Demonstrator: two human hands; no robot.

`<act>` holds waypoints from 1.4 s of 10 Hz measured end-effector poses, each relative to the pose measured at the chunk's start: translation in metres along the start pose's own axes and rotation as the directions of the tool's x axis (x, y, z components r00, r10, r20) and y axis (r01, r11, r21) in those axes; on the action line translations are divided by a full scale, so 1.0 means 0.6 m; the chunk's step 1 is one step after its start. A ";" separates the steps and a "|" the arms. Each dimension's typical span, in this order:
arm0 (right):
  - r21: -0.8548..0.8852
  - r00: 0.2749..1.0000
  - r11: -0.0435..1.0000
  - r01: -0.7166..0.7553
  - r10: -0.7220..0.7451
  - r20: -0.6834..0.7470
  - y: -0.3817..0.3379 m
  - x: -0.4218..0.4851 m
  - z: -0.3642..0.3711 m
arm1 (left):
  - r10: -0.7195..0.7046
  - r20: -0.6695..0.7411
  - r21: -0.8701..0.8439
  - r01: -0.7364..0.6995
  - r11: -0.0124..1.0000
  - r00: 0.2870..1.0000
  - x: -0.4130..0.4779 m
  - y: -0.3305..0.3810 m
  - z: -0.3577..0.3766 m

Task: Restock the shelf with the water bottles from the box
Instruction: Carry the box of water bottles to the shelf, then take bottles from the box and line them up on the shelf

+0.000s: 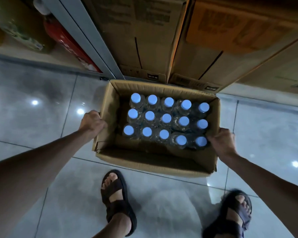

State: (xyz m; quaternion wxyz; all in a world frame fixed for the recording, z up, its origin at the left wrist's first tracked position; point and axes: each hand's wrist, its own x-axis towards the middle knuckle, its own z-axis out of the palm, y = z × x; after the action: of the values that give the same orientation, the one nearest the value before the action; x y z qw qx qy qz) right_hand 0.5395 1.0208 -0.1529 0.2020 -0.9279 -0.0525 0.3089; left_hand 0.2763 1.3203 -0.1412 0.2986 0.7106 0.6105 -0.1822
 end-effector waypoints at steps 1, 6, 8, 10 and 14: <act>0.013 0.999 0.999 -0.039 0.039 -0.002 -0.011 0.012 -0.001 | 0.022 -0.012 0.014 -0.021 1.000 1.000 0.006 0.030 -0.010; -0.065 0.998 0.996 -0.055 0.054 -0.013 -0.031 0.013 -0.015 | 0.007 0.114 -0.003 -0.007 1.000 0.993 -0.004 0.056 -0.026; -0.294 0.893 0.878 0.378 -0.430 -0.135 -0.082 -0.076 -0.015 | 0.283 -0.109 0.073 -0.276 0.958 0.953 -0.098 0.063 -0.023; -0.723 0.860 0.507 0.470 -0.448 0.244 -0.046 -0.071 0.015 | 0.179 -0.009 0.119 -0.177 0.977 0.984 -0.128 0.023 0.032; -0.626 0.873 0.611 0.485 -0.385 0.300 -0.058 -0.073 0.000 | 0.149 0.106 0.232 -0.170 0.958 0.983 -0.120 0.001 0.030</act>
State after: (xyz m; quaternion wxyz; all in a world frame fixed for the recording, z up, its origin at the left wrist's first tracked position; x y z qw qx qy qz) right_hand 0.5053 1.0430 -0.1149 -0.0895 -0.8710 -0.3999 0.2709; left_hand 0.2651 1.2539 -0.1100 0.2508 0.7797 0.5110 -0.2610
